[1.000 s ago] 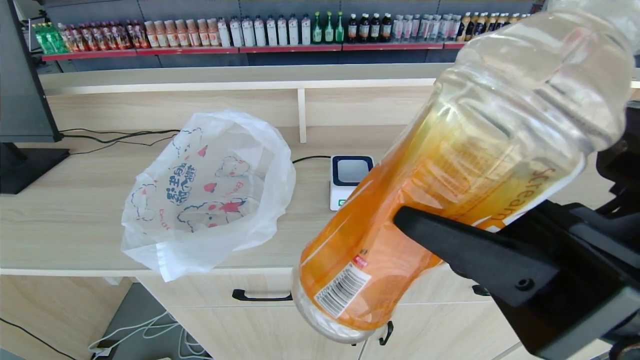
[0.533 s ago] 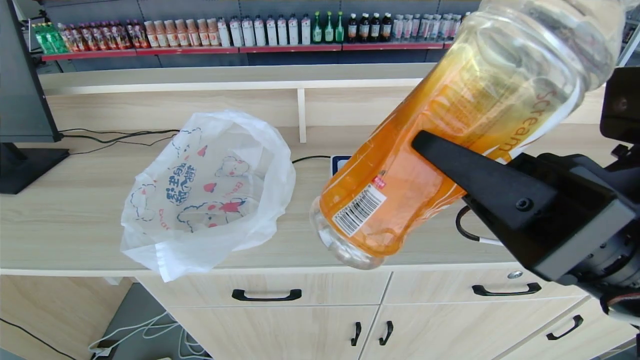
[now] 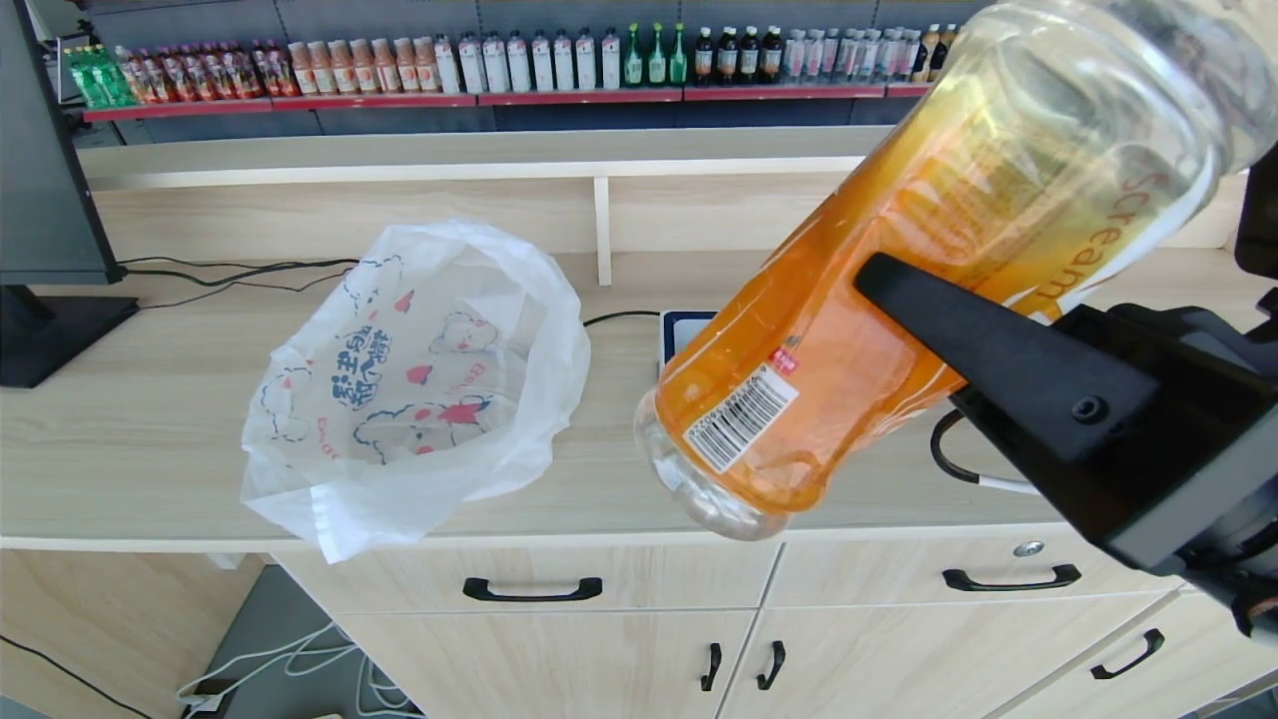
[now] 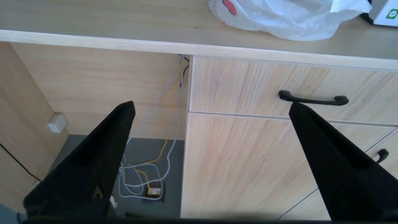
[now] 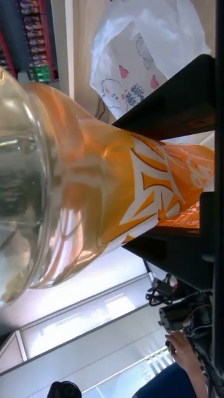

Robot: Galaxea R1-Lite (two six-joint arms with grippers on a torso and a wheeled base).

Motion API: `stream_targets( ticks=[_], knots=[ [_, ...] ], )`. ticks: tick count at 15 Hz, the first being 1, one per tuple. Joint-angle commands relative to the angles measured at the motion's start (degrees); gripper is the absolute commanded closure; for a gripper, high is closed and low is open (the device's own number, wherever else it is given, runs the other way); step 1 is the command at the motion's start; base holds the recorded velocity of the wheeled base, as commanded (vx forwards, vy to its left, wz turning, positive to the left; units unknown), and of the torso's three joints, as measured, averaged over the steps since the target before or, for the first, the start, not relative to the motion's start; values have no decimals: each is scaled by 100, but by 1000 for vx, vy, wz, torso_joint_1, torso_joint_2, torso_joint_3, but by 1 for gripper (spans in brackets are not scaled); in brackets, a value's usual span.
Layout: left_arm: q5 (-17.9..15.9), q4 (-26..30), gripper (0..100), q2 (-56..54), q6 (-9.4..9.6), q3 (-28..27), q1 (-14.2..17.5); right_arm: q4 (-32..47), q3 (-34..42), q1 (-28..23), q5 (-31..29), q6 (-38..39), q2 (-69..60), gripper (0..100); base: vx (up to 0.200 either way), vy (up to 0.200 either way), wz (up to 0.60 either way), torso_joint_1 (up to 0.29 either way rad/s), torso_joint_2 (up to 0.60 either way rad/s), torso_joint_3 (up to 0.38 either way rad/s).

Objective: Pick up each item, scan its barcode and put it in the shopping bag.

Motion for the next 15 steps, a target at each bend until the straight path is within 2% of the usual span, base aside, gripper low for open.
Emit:
stream_targets(
  ticks=[1,3,6,9,11,15],
  knots=[
    [0,0,0,0,-1,0,-2,-3,85,3,1,-30,-45,100,0,0,0,0,0,0],
    [0,0,0,0,-1,0,-2,-3,339,-182,1,-399,-45,100,0,0,0,0,0,0],
    [0,0,0,0,-1,0,-2,-3,489,-305,-8,-557,-124,100,0,0,0,0,0,0],
    [0,0,0,0,-1,0,-2,-3,647,-498,-246,-1085,-45,100,0,0,0,0,0,0],
    [0,0,0,0,-1,0,-2,-3,445,-999,-430,-2236,439,100,0,0,0,0,0,0],
    [0,0,0,0,-1,0,-2,-3,-337,-1298,-448,-3361,1045,100,0,0,0,0,0,0]
  ],
)
